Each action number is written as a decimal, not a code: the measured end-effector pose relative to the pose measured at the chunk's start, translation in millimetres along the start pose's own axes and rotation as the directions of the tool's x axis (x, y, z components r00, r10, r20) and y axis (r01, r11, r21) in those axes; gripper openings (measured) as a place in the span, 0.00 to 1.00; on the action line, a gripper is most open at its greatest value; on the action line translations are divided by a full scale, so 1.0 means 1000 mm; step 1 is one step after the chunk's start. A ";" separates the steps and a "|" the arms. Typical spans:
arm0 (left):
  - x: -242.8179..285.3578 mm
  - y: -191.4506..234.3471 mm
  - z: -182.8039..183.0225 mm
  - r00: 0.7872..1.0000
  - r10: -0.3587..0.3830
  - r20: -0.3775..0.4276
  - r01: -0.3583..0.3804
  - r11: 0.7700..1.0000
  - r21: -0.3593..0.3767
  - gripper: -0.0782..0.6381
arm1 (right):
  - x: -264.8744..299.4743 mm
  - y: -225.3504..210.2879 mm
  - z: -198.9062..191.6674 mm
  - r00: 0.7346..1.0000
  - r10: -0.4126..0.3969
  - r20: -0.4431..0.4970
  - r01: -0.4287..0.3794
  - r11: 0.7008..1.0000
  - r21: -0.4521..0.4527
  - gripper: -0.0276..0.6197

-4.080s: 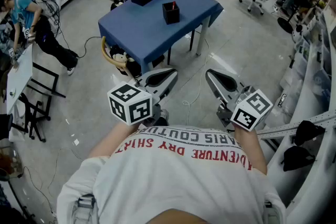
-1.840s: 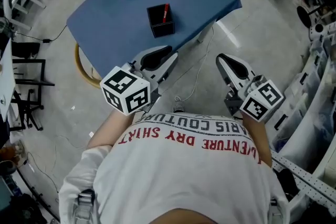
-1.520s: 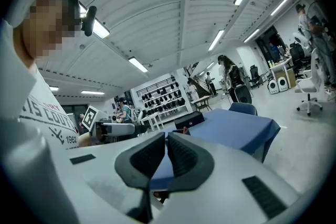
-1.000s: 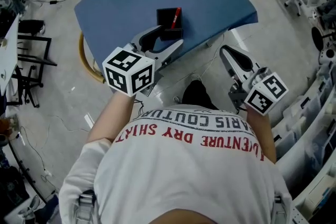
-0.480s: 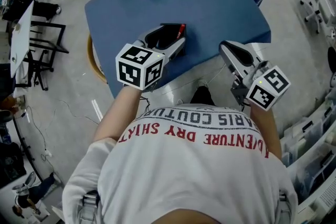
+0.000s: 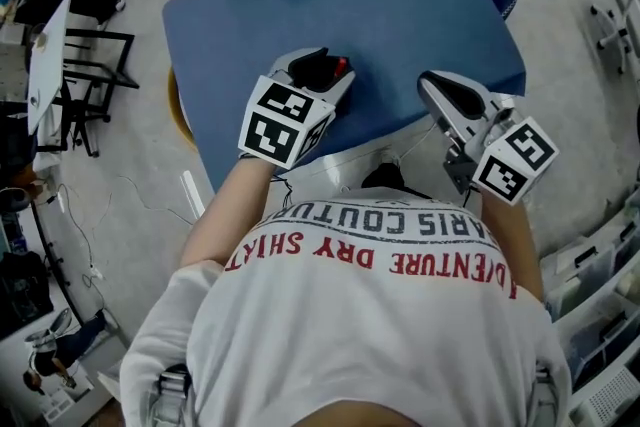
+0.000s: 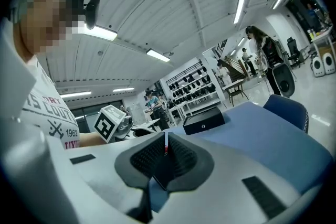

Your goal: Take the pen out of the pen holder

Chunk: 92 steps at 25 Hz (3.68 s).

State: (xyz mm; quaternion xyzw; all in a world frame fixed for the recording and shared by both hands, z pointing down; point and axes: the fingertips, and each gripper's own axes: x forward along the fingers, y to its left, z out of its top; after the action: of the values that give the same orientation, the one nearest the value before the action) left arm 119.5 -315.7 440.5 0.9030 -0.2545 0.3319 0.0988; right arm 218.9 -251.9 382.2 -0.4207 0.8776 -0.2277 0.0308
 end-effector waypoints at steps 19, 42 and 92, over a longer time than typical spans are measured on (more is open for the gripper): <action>0.018 -0.001 0.001 0.992 0.059 -0.109 -0.061 0.998 -0.016 0.22 | 0.017 -0.042 0.020 0.984 0.162 -0.066 -0.162 0.987 0.007 0.09; -0.048 0.019 0.017 0.991 0.090 0.095 -0.079 0.990 -0.120 0.20 | 0.013 -0.003 0.013 0.992 0.112 -0.060 -0.112 0.994 -0.002 0.08; -0.241 -0.133 -0.035 0.913 -0.017 0.407 0.118 0.967 -0.225 0.20 | -0.081 0.188 -0.021 0.996 0.073 0.057 -0.067 0.992 -0.110 0.08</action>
State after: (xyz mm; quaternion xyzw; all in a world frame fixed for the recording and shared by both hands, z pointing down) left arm 13.7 -95.0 309.1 0.9409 -0.2769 0.1020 0.1662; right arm 129.8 -81.3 310.1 -0.3975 0.9015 -0.1657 0.0429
